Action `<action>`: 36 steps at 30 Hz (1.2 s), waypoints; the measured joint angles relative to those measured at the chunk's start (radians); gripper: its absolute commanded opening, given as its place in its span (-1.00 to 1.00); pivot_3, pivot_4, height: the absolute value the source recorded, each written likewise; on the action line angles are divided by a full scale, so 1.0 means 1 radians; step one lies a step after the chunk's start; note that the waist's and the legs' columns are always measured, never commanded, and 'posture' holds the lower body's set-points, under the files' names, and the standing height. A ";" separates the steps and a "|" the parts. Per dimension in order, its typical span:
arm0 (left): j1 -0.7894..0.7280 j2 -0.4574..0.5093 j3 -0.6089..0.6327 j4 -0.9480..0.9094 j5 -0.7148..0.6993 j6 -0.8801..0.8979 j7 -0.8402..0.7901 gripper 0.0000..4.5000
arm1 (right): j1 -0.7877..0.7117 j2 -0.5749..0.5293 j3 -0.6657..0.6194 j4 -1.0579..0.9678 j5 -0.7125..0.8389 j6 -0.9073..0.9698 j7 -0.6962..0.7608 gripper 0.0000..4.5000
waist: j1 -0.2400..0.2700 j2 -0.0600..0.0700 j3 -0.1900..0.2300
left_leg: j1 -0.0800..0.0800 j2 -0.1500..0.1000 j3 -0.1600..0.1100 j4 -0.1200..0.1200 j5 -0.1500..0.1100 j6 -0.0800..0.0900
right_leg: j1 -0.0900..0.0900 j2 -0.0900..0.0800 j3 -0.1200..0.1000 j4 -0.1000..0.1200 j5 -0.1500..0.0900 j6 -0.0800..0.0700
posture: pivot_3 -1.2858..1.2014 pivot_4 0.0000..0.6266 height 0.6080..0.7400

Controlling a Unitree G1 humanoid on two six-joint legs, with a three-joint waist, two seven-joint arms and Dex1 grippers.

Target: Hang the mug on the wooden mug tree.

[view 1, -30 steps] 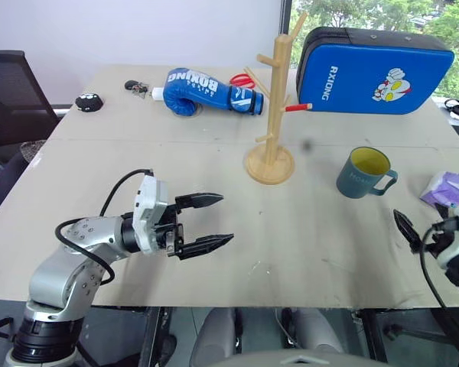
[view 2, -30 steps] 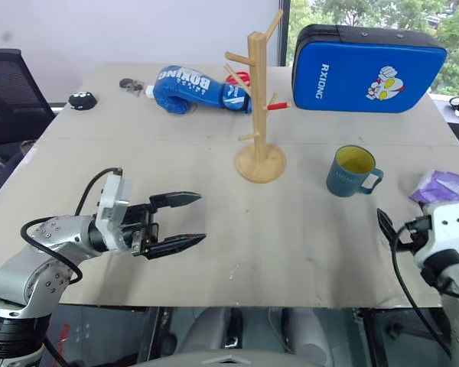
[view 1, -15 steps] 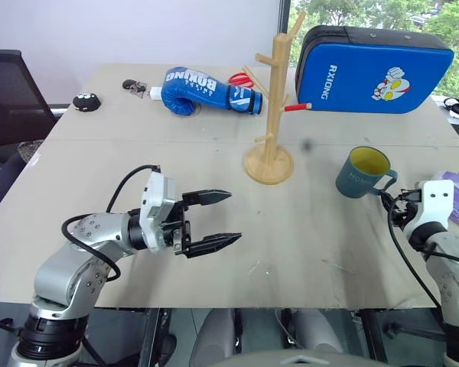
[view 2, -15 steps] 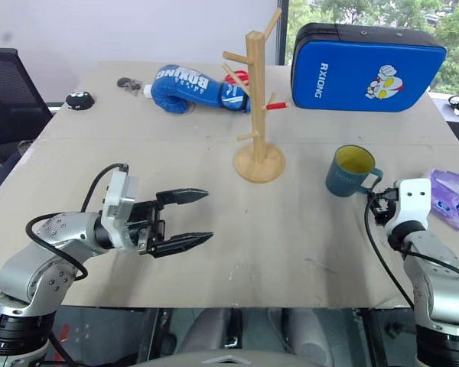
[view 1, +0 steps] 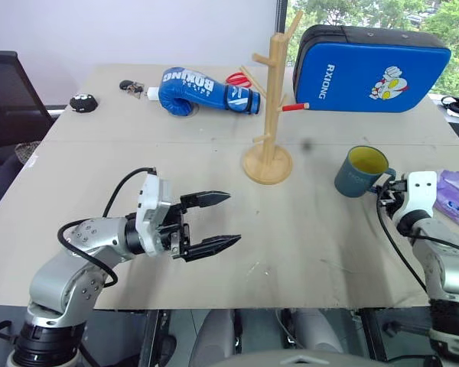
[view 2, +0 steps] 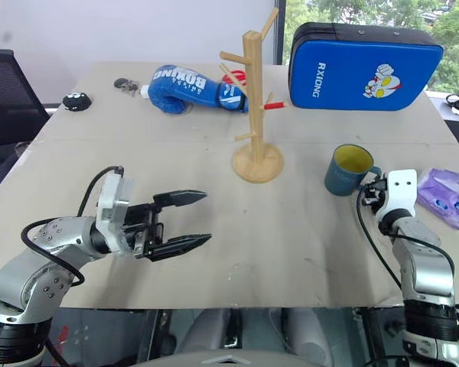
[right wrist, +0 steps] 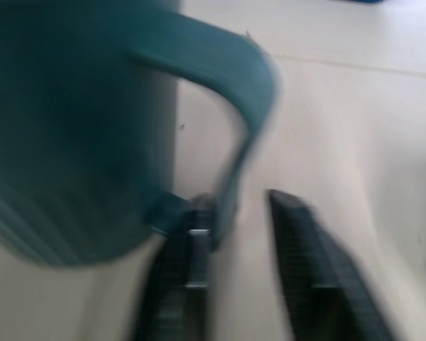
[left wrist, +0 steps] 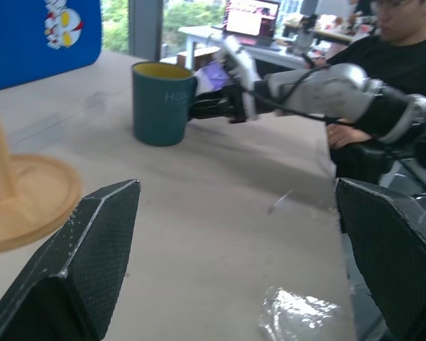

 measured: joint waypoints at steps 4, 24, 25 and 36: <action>0.006 -0.003 0.019 -0.008 -0.017 0.000 0.007 1.00 | 0.000 -0.013 0.008 0.005 0.002 -0.017 0.036 -0.98 | 0.001 0.000 0.000 | 0.000 0.000 0.000 0.000 0.000 0.000 | 0.000 0.000 0.000 0.000 0.001 0.001 | 0.03 -0.52 1.00; 0.092 -0.160 0.209 0.184 -0.086 -0.143 -0.040 1.00 | -0.456 -0.278 0.289 -0.196 0.137 0.123 0.482 -0.98 | 0.002 -0.001 0.001 | -0.002 0.000 0.001 0.001 -0.001 0.001 | -0.001 -0.001 -0.001 -0.002 0.000 0.000 | 0.03 -0.52 1.00; 0.105 -0.160 0.219 0.184 -0.091 -0.143 -0.043 1.00 | -0.485 -0.293 0.289 -0.156 0.133 0.114 0.506 -0.98 | 0.002 -0.001 0.001 | -0.002 0.000 0.000 0.001 -0.001 0.002 | -0.001 -0.002 -0.002 -0.002 0.000 0.000 | 0.03 -0.52 1.00; 0.216 -0.167 0.256 0.123 -0.132 -0.138 -0.035 1.00 | -0.741 -0.212 0.399 0.275 0.048 -0.070 0.689 -0.98 | -0.007 0.000 0.002 | -0.002 0.001 0.002 0.000 -0.001 0.002 | -0.003 -0.001 -0.001 0.000 0.001 0.000 | 0.03 -0.52 1.00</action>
